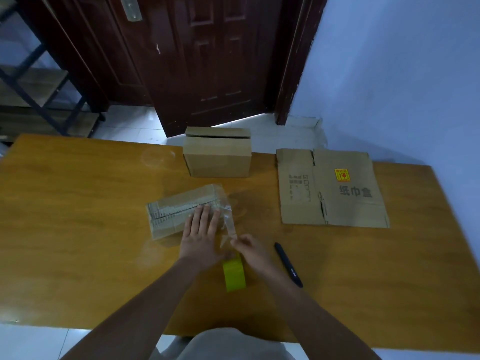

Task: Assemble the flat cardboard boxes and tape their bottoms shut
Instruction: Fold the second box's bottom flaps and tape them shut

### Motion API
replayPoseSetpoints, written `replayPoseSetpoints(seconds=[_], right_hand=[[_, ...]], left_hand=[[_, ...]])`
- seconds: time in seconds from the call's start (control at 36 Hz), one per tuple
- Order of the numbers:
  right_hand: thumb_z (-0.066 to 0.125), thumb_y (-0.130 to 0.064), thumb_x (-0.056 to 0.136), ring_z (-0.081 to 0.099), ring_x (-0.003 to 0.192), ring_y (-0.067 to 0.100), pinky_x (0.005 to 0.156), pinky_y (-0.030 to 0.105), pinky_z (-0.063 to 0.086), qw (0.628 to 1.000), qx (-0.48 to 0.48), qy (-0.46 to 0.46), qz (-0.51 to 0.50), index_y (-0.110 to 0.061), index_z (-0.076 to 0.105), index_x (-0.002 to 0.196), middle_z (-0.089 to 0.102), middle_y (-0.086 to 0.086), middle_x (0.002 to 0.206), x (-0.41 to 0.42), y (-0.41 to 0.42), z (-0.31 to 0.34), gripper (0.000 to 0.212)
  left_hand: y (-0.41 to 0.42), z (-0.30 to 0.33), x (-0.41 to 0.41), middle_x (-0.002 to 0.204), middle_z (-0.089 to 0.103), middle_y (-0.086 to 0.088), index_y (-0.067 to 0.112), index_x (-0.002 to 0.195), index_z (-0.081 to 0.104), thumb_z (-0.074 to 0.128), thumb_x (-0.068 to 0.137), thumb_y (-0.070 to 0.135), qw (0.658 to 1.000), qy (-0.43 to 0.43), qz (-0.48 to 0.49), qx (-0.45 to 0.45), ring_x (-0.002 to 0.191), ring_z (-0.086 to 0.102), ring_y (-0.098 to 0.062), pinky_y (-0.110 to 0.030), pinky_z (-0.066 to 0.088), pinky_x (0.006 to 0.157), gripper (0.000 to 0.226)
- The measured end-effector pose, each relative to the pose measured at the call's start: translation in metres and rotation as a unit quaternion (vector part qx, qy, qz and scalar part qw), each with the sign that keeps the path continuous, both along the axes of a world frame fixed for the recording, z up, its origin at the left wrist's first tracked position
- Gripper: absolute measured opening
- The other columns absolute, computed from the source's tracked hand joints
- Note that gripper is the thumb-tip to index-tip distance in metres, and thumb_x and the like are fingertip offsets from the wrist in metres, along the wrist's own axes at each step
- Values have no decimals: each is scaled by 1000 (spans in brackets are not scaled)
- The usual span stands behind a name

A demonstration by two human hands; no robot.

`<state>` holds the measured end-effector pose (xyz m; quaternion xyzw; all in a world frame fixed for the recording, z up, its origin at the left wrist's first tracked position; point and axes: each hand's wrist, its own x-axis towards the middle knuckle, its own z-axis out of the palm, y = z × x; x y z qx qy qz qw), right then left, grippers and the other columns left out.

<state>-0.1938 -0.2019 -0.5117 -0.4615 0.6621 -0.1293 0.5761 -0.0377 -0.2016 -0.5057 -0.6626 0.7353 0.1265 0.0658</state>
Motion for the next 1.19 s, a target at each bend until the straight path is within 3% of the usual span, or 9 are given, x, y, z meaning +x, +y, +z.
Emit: replayPoseSetpoints(seconds=[0.17,0.25,0.33,0.56,0.64,0.72,0.86,1.0,1.19], right_hand=[[60,-12,91,59,77,11,62,9,44,993,-3,-70,-99,-3,63,89,62,5,84,7,7,-13,9],[60,1,88,56,60,-3,55,5,41,985,-24,-89,-148,-1,61,85,58,1,73,4,11,-11,4],[62,-7,89,54,67,-1,57,3,40,988,-36,-69,-131,-8,63,80,60,-4,75,3,13,-12,9],[62,-11,89,53,69,-4,61,3,39,988,-76,-31,-133,-21,60,70,60,-13,73,12,22,-12,22],[63,-11,89,52,68,-4,64,6,39,987,-72,-21,-142,-27,56,65,58,-15,71,15,26,-12,30],[64,-6,87,54,70,5,72,22,43,983,-55,-26,-173,-24,56,63,60,-8,70,14,34,-17,31],[63,-9,88,54,66,1,57,5,41,980,-61,-22,-190,-22,58,68,60,-10,70,9,45,-13,24],[64,-10,87,55,68,4,60,11,42,976,-68,-20,-206,-20,61,69,61,-8,71,9,52,-15,21],[67,-7,84,56,68,5,65,17,43,970,-94,-22,-222,-21,60,66,61,-8,68,16,57,-17,24]], left_hand=[[-1,6,-2,155,-24,-7,19,142,-27,29,76,84,998,-52,-11,19,142,-25,-26,-42,-20,111,109],[-3,7,5,152,28,-12,18,147,29,39,77,74,998,-29,-24,-40,139,27,-33,-48,20,113,91],[-10,2,11,117,58,-10,19,120,57,69,70,55,991,3,-30,-131,103,59,-34,-46,49,85,63],[-19,-1,-3,96,55,-15,17,92,61,80,66,43,985,40,63,-154,88,55,-38,-51,46,76,41],[-19,-4,-1,97,55,-16,17,93,62,80,67,41,982,50,67,-171,89,55,-39,-52,46,78,40],[-24,-6,2,100,55,-16,17,97,63,81,68,37,982,49,63,-172,93,54,-39,-52,44,81,39],[-25,-13,6,96,55,-16,16,90,63,85,63,34,973,25,38,-226,86,49,-35,-49,46,74,39],[-25,-19,7,95,54,-16,15,91,64,83,65,34,964,39,38,-260,88,38,-31,-48,44,73,37],[-26,-21,12,95,55,-15,17,93,65,81,68,37,960,45,10,-276,85,49,-35,-49,45,73,36]])
